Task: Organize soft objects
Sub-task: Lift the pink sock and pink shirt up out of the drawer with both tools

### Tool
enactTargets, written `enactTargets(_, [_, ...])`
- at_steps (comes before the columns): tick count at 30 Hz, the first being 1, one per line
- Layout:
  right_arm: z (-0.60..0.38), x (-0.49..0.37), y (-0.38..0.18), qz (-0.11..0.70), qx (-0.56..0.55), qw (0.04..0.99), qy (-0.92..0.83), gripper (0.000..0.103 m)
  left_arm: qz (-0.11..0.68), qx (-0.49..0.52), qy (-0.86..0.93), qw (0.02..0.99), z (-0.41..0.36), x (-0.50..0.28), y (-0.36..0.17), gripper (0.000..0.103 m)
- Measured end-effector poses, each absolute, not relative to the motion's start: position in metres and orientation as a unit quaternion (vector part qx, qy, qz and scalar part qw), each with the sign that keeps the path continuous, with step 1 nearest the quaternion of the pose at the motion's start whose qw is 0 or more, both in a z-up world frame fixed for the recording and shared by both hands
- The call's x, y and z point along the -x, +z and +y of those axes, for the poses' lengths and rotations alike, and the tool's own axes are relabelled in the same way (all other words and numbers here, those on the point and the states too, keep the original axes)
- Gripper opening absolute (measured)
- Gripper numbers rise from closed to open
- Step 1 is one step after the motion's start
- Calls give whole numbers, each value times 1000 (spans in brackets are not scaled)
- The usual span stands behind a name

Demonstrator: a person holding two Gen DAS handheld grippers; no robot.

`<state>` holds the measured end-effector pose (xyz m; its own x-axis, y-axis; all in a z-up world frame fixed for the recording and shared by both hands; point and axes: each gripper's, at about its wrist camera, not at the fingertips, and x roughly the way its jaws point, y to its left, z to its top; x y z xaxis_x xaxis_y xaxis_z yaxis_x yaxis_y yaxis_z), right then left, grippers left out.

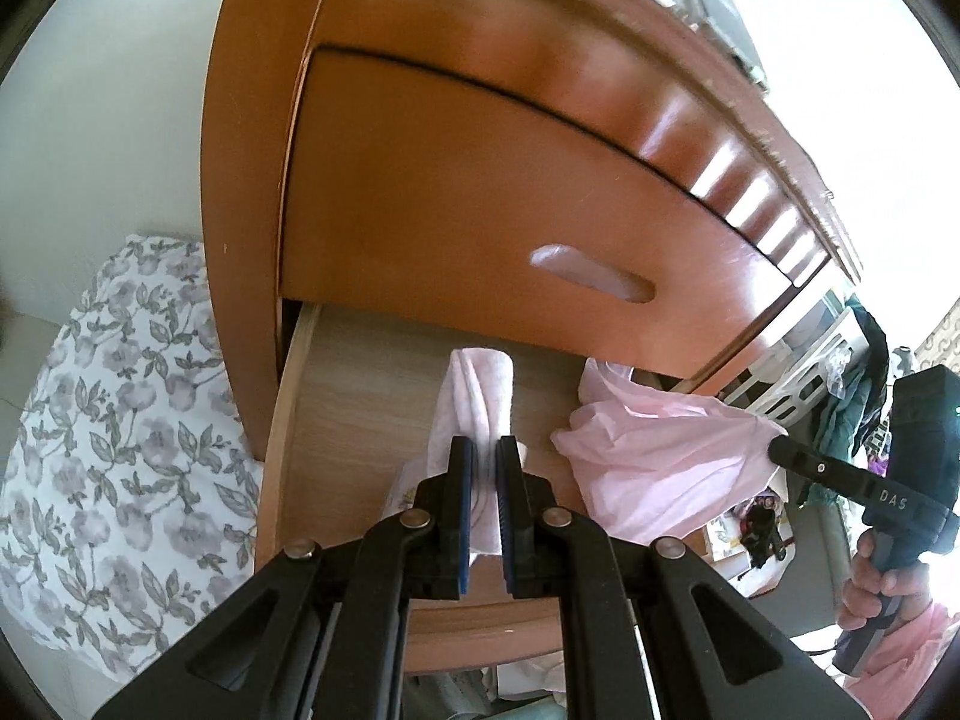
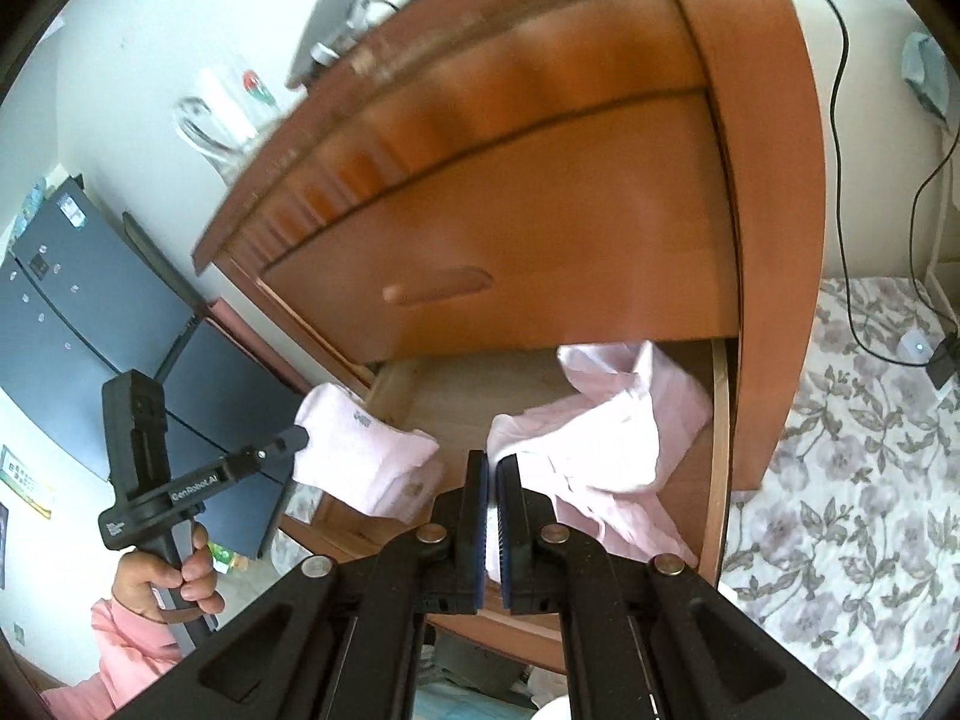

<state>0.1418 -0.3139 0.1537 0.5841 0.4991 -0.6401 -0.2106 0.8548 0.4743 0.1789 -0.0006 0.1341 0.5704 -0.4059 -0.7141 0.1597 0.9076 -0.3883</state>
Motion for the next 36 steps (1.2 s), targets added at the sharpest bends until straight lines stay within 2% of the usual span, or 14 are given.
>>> enactTargets(7, [-315, -128, 187, 376, -170, 888, 204, 3, 410, 133, -167, 887, -5, -171, 163, 7])
enactTargets(23, [-307, -44, 312, 243, -131, 935, 224, 3, 303, 112, -203, 924, -13, -106, 267, 7])
enactTargets(30, [-308, -3, 343, 211, -118, 944, 226, 3, 264, 108, -216, 934, -14, -69, 302, 7])
enactTargets(33, [-308, 12, 352, 203, -113, 947, 222, 3, 252, 105, -222, 936, -16, -56, 312, 3])
enactTargets(36, [-307, 25, 355, 200, -109, 949, 219, 3, 240, 97, -224, 940, -17, -41, 320, 3])
